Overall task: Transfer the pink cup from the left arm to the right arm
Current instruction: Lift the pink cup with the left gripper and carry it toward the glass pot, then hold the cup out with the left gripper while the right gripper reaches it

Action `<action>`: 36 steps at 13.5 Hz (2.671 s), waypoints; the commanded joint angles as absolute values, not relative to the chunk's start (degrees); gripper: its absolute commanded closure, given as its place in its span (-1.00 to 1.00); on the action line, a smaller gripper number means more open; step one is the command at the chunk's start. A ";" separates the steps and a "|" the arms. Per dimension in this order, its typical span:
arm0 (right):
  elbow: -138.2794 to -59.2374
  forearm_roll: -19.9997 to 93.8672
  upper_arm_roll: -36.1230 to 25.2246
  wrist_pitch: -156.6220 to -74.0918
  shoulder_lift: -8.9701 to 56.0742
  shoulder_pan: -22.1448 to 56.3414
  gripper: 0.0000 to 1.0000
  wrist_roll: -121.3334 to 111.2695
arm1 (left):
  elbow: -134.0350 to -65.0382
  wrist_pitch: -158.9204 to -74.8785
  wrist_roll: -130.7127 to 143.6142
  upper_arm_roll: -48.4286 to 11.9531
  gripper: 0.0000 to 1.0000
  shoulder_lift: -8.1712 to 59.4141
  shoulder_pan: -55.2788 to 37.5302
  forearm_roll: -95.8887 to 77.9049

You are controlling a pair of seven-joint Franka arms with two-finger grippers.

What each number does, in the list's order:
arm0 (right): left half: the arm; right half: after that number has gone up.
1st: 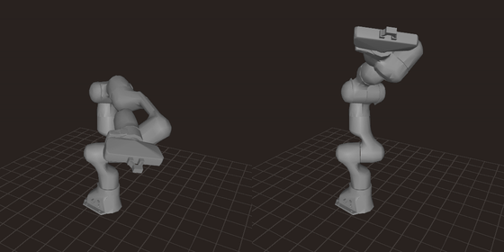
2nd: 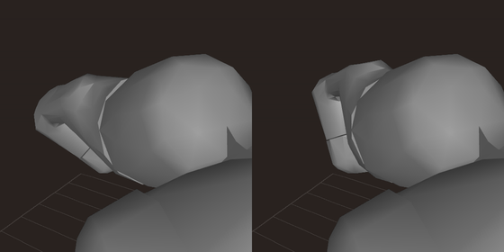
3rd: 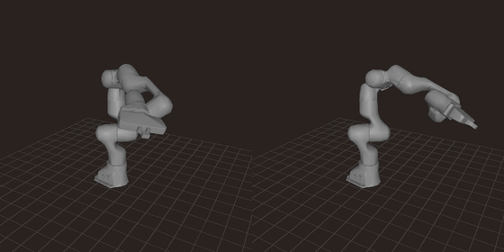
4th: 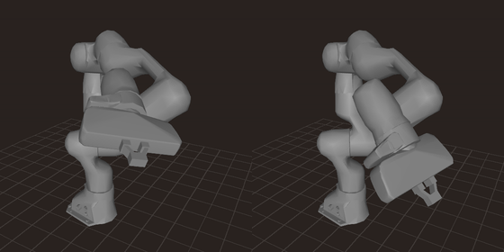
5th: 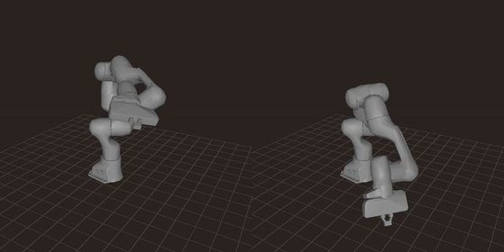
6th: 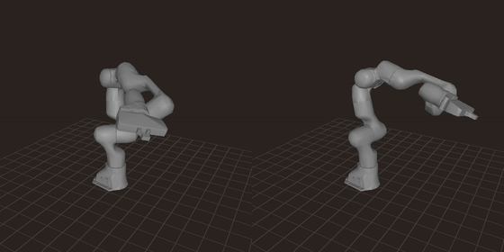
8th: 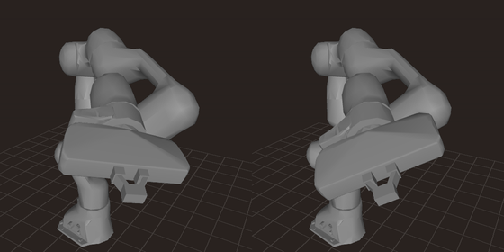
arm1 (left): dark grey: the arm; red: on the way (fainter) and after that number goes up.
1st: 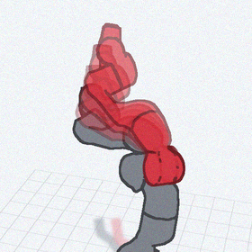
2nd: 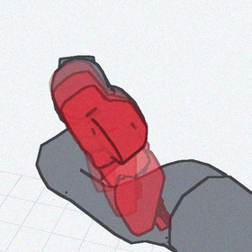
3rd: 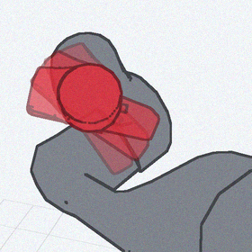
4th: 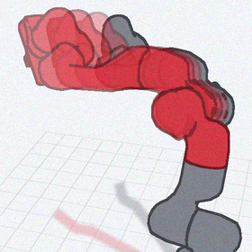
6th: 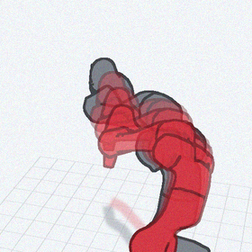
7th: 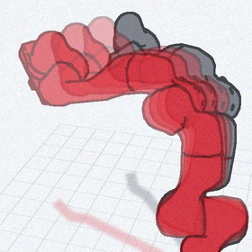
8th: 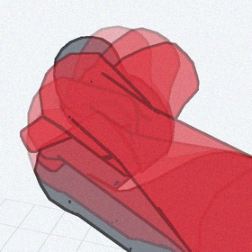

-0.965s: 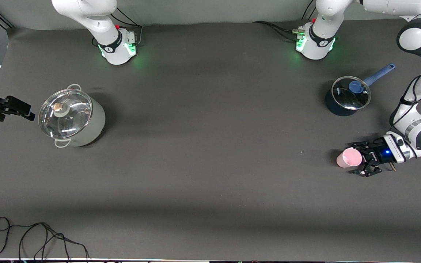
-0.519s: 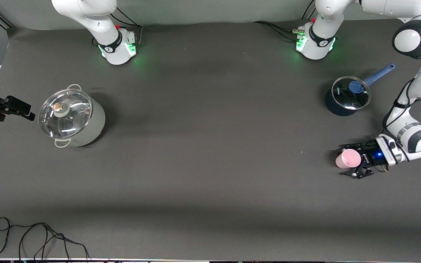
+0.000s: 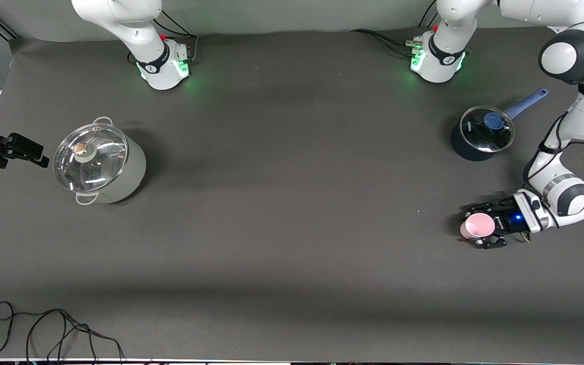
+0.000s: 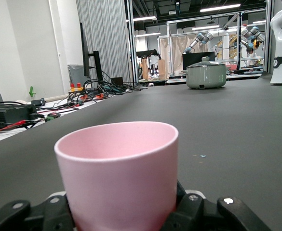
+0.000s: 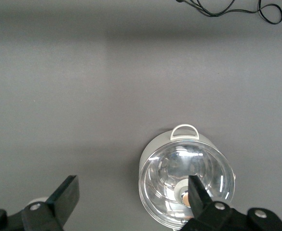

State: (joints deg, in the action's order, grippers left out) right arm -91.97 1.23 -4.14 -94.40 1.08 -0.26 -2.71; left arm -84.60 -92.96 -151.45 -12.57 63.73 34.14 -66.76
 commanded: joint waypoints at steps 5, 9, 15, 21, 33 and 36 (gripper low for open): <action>-91.93 1.49 -4.31 -94.13 0.88 0.09 -0.99 -3.25 | -80.25 -97.71 -149.95 -18.61 1.00 63.90 27.34 -69.17; -91.76 1.49 -4.31 -94.13 0.79 0.09 -0.99 -2.47 | -79.54 -112.46 -149.15 -28.01 1.00 63.90 21.73 -75.30; -88.69 1.58 -3.87 -89.05 0.09 2.37 -0.99 17.26 | -71.83 -142.17 -143.29 -41.91 1.00 63.90 9.25 -81.12; -85.43 4.82 -3.43 -83.85 0.09 5.09 -0.99 45.48 | -58.65 -165.98 -131.85 -48.86 1.00 63.02 -5.33 -81.04; -80.08 6.15 -0.35 -84.46 2.80 8.34 -0.99 55.10 | -42.46 -188.26 -119.00 -46.14 1.00 60.73 -31.10 -80.16; -71.92 6.07 -0.35 -84.46 9.47 11.06 -0.99 59.66 | -41.13 -192.12 -118.92 -46.14 1.00 60.56 -34.62 -79.72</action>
State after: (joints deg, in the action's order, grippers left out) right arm -80.01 5.60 -0.07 -85.41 3.32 9.08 55.93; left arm -43.25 -189.75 -120.14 -47.62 60.69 -31.79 -80.12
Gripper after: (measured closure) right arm 0.000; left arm 0.344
